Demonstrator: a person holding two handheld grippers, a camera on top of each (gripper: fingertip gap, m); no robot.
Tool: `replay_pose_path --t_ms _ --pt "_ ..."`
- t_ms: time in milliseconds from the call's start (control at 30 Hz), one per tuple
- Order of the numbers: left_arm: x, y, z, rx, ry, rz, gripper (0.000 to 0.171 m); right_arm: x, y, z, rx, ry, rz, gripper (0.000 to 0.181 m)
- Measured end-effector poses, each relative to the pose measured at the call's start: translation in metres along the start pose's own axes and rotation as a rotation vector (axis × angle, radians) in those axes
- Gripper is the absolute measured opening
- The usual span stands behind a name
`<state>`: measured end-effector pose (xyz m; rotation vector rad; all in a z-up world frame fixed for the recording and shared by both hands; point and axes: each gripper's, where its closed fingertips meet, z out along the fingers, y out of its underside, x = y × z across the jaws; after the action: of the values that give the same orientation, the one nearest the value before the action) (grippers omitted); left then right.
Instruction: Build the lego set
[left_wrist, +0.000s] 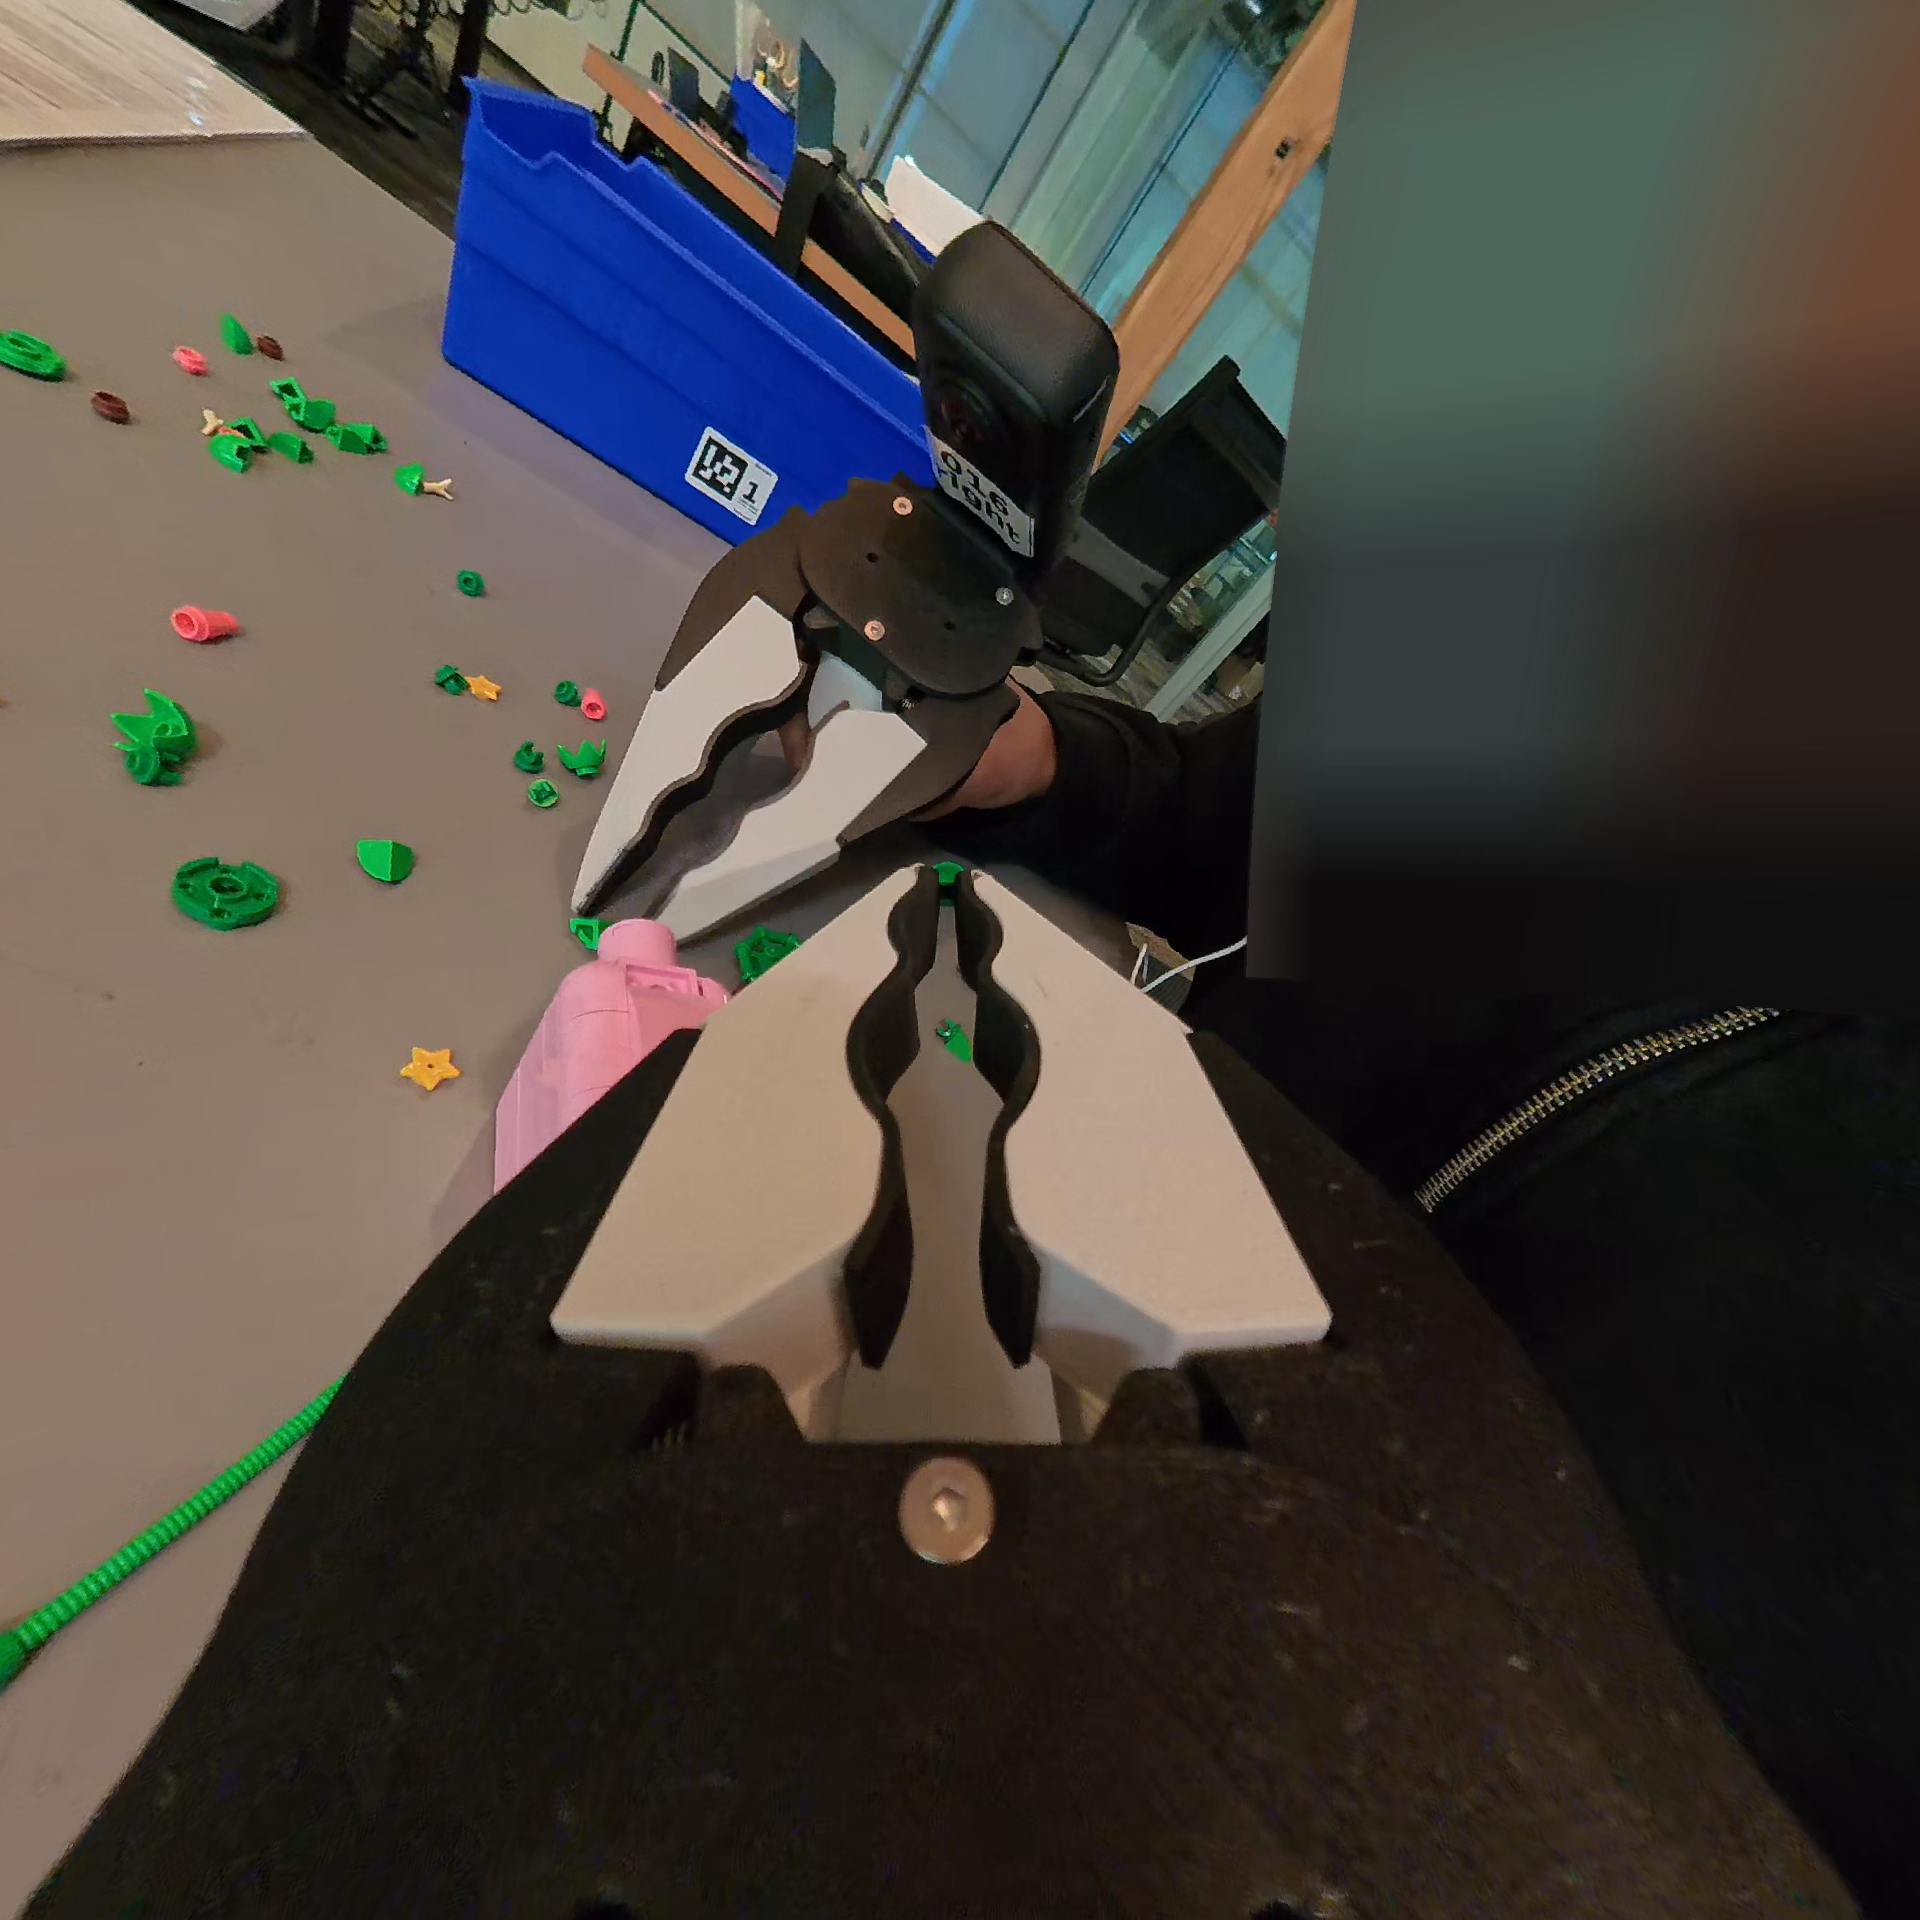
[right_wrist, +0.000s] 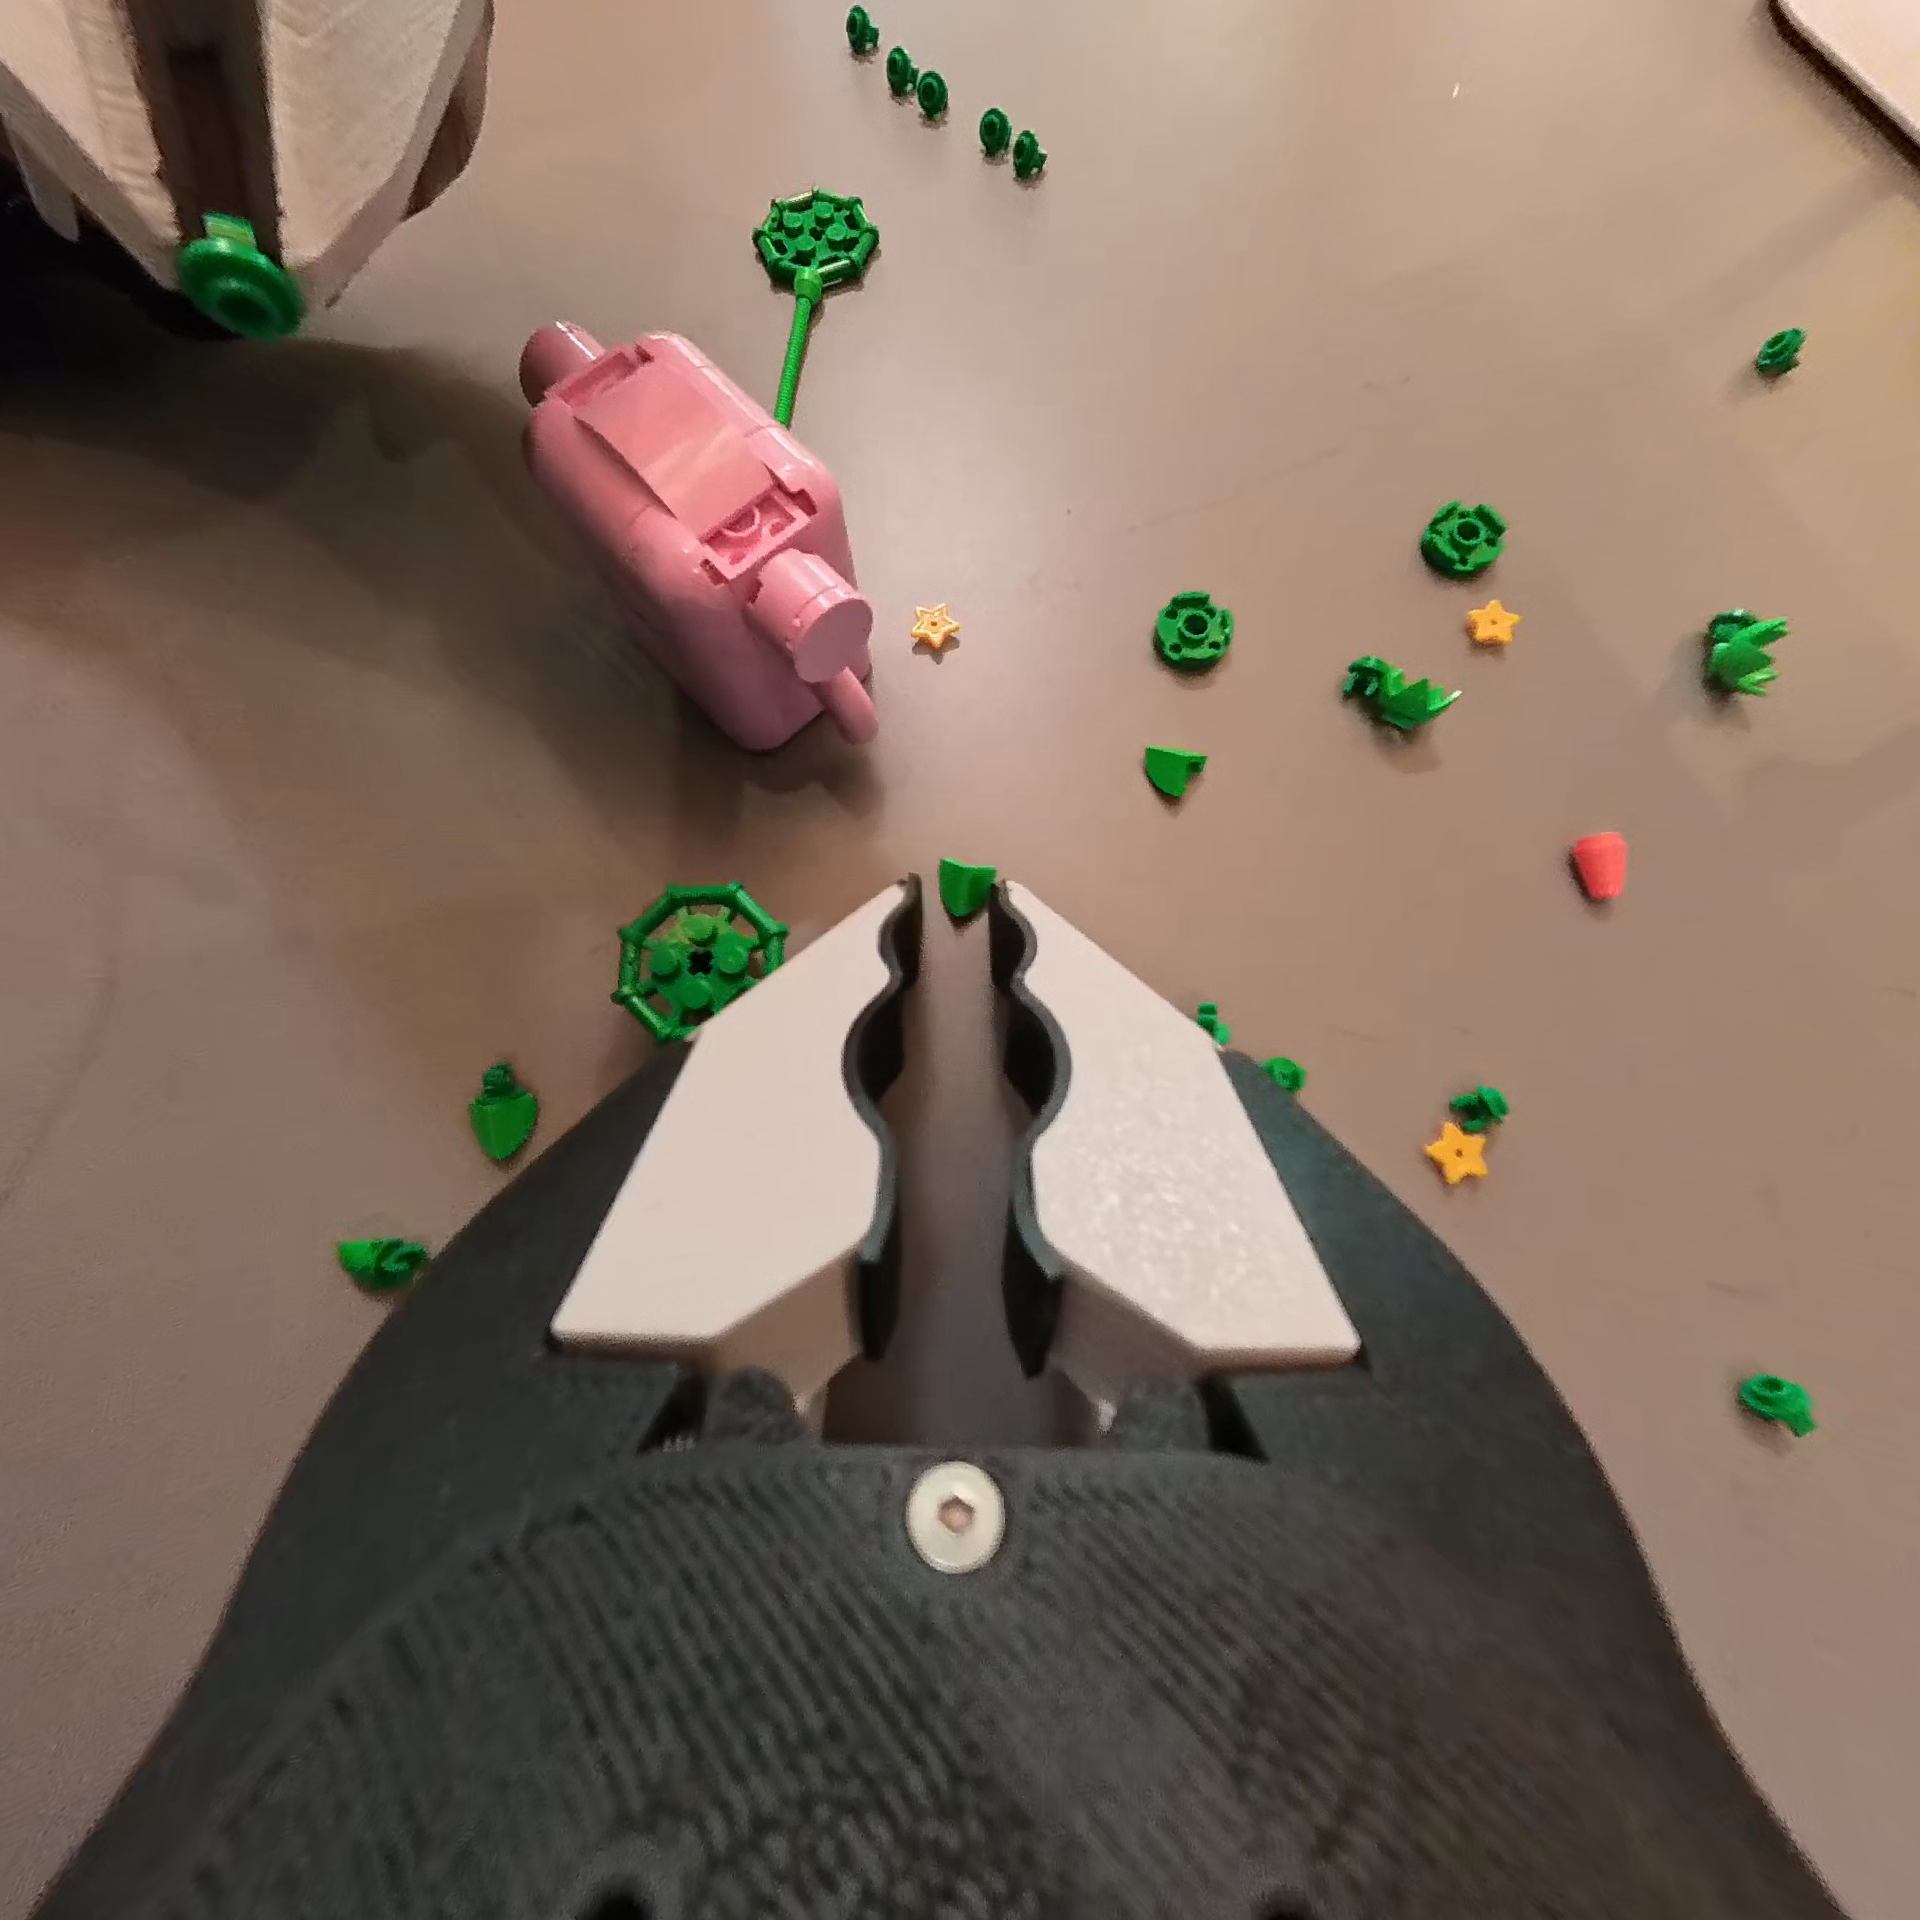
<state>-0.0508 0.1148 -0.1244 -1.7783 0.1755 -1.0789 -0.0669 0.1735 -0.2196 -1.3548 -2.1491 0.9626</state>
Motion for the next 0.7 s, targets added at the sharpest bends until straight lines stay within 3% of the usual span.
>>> replay_pose_path --t_ms 700 --pt "0.0024 -0.0011 -0.0004 0.003 0.003 0.006 0.0 -0.0026 -0.0029 0.0032 0.014 -0.01 -0.056 0.008"
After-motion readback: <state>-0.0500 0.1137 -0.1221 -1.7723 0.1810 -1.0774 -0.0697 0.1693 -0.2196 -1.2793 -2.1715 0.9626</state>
